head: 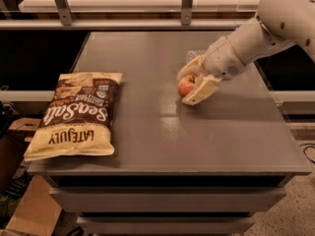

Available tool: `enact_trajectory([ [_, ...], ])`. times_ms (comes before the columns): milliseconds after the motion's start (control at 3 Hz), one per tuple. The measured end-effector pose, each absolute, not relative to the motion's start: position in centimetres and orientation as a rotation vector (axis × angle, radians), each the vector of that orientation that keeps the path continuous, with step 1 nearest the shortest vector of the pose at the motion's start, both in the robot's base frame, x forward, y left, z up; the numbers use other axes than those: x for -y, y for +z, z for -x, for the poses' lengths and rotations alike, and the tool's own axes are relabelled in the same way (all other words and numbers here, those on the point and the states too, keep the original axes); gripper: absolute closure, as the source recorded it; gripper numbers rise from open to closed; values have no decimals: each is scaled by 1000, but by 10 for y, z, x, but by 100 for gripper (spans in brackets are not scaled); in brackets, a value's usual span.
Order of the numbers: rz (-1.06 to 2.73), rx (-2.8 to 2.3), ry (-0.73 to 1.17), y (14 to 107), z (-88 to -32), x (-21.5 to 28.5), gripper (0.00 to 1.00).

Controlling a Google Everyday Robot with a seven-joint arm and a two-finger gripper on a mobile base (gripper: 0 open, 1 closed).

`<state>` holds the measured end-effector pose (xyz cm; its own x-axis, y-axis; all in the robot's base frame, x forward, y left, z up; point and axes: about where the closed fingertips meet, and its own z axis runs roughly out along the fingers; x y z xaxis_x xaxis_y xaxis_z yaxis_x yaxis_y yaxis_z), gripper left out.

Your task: Move apple near brown chip bag

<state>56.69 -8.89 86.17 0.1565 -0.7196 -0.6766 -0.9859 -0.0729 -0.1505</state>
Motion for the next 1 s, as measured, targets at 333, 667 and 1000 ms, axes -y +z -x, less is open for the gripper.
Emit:
enact_trajectory([
  [333, 1918, -1513, 669, 860, -565, 49, 100],
  [667, 1985, -1387, 772, 858, -555, 3, 100],
  [1000, 2031, -1269, 843, 859, -541, -35, 100],
])
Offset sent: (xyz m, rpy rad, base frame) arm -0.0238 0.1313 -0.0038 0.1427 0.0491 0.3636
